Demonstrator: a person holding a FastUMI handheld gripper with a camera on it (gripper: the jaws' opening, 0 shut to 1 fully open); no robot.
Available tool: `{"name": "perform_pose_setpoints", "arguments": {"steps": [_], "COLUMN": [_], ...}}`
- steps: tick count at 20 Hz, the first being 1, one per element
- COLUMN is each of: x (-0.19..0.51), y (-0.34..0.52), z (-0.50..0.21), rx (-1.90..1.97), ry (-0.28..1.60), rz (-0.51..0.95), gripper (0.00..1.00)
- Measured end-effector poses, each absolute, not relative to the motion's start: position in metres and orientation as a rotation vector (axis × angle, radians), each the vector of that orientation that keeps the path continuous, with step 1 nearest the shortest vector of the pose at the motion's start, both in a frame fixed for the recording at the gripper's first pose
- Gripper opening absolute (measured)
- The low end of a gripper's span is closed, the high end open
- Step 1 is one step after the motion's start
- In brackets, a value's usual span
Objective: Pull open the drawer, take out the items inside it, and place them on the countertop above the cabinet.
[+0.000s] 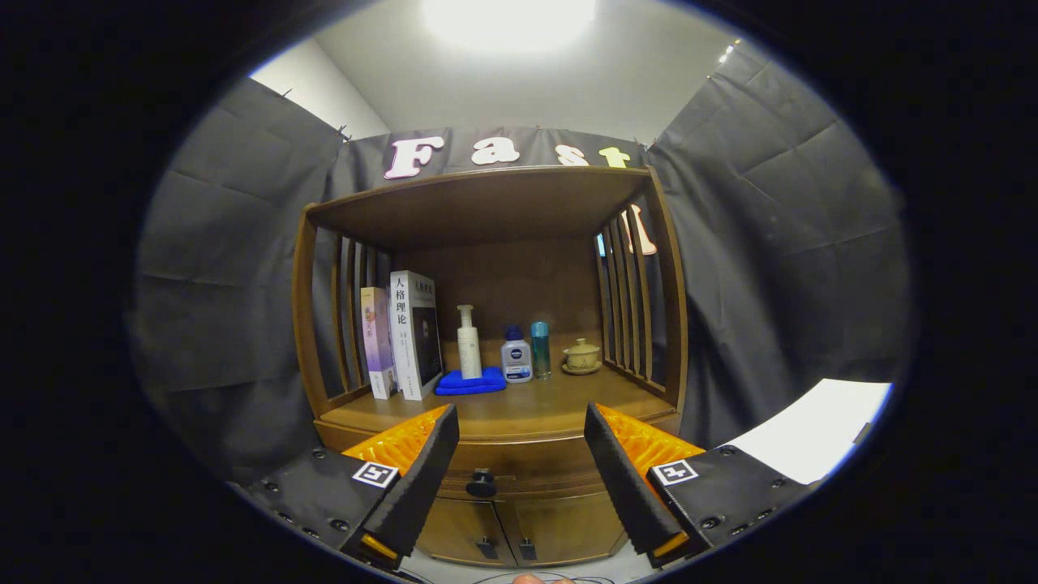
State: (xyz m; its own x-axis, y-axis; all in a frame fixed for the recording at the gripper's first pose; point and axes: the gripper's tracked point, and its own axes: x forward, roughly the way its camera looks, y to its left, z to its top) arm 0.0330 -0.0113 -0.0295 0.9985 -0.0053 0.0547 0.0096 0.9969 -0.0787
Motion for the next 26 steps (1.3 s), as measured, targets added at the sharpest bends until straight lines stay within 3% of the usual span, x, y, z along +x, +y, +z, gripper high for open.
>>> {"name": "perform_pose_setpoints", "arguments": {"steps": [4,13,26], "x": [0.045,0.079,0.126], "y": [-0.020,0.012,0.024], "z": [-0.037,-0.084,-0.157], "rx": [-0.087,-0.032,-0.039], "ry": [-0.055,-0.014,0.119], "rz": [-0.045,0.055,0.086], "gripper": [0.98,0.98,0.98]}}
